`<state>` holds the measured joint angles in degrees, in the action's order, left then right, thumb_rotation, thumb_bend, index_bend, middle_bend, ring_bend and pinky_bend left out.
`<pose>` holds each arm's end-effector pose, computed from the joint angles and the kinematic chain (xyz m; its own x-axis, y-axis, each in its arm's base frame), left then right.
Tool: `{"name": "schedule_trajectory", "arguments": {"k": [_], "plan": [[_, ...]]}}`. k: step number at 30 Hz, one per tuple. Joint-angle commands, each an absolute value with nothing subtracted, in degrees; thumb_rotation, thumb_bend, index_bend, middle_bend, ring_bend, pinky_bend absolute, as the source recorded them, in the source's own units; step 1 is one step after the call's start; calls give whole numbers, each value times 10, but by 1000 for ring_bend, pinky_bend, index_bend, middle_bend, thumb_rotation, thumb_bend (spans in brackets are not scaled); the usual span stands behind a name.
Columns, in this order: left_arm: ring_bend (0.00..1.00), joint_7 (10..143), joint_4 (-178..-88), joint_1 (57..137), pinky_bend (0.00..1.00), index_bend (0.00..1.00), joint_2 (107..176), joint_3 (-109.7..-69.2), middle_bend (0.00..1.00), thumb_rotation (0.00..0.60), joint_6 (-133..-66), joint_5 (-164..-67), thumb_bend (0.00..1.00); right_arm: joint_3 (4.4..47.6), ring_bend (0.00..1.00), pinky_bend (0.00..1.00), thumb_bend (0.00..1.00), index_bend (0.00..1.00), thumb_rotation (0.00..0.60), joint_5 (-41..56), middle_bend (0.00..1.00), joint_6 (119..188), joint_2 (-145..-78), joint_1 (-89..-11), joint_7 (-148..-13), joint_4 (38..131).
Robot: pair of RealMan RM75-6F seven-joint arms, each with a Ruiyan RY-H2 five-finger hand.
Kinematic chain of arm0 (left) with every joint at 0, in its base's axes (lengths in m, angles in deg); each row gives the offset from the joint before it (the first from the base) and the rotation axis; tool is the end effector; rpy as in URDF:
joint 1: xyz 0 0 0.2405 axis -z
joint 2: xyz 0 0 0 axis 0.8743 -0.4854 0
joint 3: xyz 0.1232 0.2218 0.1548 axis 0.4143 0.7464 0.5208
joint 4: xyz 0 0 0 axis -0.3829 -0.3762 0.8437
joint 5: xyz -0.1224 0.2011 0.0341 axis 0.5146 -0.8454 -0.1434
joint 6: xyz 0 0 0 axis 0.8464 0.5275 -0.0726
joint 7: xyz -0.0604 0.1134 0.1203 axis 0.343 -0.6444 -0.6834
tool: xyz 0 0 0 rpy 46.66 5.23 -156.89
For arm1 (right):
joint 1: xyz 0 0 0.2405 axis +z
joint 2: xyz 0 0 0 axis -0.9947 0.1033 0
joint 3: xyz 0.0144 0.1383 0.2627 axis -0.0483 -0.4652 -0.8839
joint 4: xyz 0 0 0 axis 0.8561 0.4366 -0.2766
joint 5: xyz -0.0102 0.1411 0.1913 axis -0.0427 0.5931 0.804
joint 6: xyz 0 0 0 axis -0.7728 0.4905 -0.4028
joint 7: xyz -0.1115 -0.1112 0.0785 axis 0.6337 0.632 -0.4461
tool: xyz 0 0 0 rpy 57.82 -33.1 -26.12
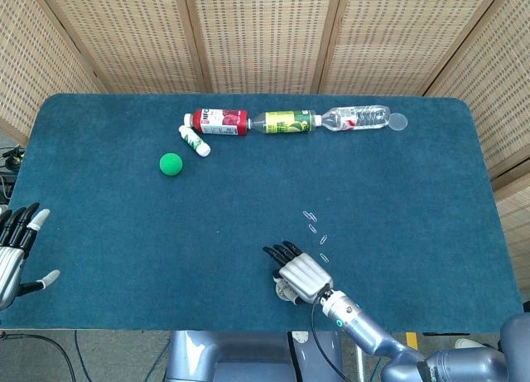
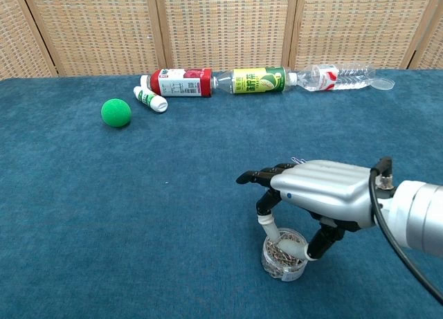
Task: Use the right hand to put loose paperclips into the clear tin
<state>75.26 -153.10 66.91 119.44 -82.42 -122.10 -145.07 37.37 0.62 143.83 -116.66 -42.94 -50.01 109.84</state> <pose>-0.3452 0.2176 0.1667 0.4771 -0.0201 0.8786 0.8728 -0.1069 -0.4763 -0.1389 -0.2907 -0.0995 0.5636 -0.3833 0.7317 -0.7488 -0.6110 0.2567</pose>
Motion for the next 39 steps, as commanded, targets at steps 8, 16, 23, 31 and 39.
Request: {"name": "schedule_trajectory", "arguments": {"k": [8, 16, 23, 31, 39], "plan": [[0, 753, -1531, 669, 0, 0, 1194, -824, 0, 600, -1220, -1450, 0, 371, 0, 0, 401, 590, 600, 19, 0, 1434, -1176, -431, -486, 1088], [0, 752, -1531, 669, 0, 0, 1194, -824, 0, 600, -1221, -1451, 0, 369, 0, 0, 392, 536, 600, 22, 0, 1435, -1172, -433, -480, 1094], [0, 751, -1532, 669, 0, 0, 1194, -824, 0, 600, -1221, -1452, 0, 368, 0, 0, 337, 486, 600, 19, 0, 1437, -1164, -435, -482, 1099], [0, 754, -1530, 669, 0, 0, 1194, -823, 0, 600, -1221, -1452, 0, 351, 0, 0, 330, 476, 600, 10, 0, 1453, -1147, -438, -496, 1118], [0, 753, -1531, 669, 0, 0, 1194, -823, 0, 600, -1222, -1453, 0, 328, 0, 0, 330, 476, 600, 28, 0, 1470, -1096, -443, -500, 1102]]}}
